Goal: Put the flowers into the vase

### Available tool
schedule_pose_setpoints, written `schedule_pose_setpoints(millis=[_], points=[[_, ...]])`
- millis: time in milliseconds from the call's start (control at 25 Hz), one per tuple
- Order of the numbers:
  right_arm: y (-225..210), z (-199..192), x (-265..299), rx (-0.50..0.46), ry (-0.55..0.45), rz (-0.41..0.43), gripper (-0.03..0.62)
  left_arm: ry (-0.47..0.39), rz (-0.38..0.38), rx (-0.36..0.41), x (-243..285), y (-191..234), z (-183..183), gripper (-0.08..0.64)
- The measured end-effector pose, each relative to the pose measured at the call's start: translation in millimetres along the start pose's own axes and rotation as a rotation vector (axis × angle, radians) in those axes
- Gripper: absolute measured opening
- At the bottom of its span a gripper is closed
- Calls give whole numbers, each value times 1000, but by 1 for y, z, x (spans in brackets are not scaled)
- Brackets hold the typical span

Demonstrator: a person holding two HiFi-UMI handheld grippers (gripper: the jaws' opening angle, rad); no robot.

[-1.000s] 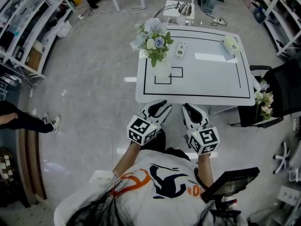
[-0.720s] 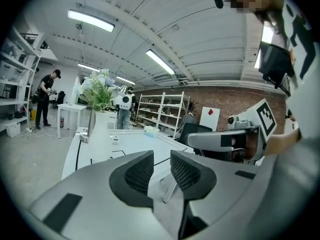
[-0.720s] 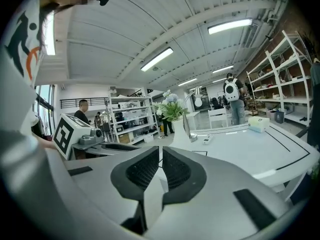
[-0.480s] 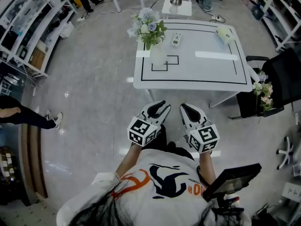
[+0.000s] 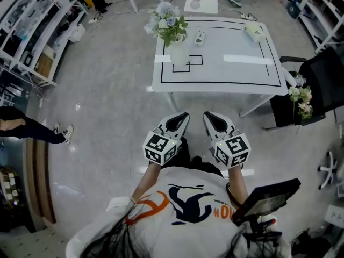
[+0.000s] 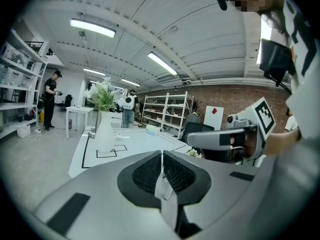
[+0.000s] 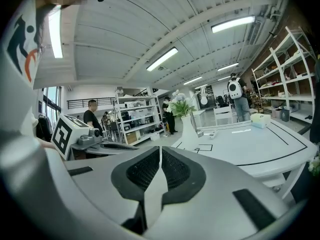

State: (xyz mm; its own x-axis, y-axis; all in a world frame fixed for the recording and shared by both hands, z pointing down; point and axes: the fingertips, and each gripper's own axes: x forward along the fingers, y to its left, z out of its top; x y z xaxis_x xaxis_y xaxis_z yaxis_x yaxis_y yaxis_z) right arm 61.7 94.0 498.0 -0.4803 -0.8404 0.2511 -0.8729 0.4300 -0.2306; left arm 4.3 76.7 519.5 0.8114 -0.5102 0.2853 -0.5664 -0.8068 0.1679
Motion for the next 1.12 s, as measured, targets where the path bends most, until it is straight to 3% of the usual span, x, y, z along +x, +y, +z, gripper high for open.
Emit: schedule_pose_setpoints(millis=[1120], points=[[0, -6, 13, 11, 38, 20, 17, 19, 10, -15, -2, 12, -7, 11]])
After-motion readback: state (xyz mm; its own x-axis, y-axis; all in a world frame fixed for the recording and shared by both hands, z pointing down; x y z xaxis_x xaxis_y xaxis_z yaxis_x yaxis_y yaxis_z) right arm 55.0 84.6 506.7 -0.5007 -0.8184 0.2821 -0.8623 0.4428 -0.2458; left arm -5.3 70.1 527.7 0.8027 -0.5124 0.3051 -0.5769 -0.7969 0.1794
